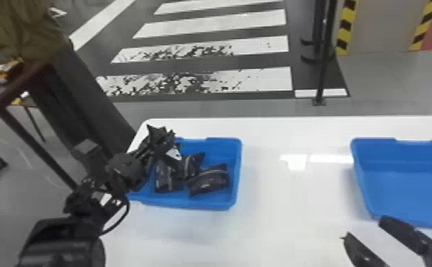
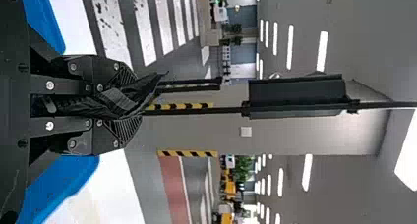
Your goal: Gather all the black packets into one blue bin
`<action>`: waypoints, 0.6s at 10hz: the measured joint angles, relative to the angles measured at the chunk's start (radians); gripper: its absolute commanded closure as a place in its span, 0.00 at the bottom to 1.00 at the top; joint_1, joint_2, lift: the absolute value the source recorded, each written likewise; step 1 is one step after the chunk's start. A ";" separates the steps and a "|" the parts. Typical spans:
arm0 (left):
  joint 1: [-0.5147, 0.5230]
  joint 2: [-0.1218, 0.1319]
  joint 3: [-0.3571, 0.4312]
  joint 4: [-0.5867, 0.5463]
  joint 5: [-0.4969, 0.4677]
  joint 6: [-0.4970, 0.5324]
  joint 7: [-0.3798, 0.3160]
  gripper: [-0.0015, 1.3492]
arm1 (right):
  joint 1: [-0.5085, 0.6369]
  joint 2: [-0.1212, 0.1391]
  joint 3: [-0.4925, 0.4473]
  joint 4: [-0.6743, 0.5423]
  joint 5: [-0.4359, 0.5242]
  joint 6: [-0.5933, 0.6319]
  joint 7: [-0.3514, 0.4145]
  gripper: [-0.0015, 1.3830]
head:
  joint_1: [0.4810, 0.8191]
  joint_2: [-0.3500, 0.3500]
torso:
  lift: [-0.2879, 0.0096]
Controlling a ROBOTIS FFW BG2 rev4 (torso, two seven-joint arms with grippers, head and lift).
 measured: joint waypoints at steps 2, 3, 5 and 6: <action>-0.083 0.006 -0.012 0.113 -0.100 0.011 0.018 0.35 | 0.103 0.047 -0.047 0.110 -0.145 -0.252 -0.072 0.14 | 0.63 0.80 | 0.60; -0.102 0.007 -0.021 0.141 -0.124 0.011 0.034 0.13 | 0.144 0.066 -0.065 0.159 -0.187 -0.397 -0.110 0.14 | 0.63 0.74 | 0.60; -0.104 0.007 -0.028 0.154 -0.135 -0.003 0.039 0.09 | 0.233 0.106 -0.134 0.144 -0.156 -0.517 -0.169 0.14 | 0.63 0.66 | 0.60; -0.073 0.002 -0.030 0.154 -0.114 -0.048 0.034 0.10 | 0.259 0.114 -0.170 0.127 -0.123 -0.529 -0.172 0.14 | 0.63 0.61 | 0.60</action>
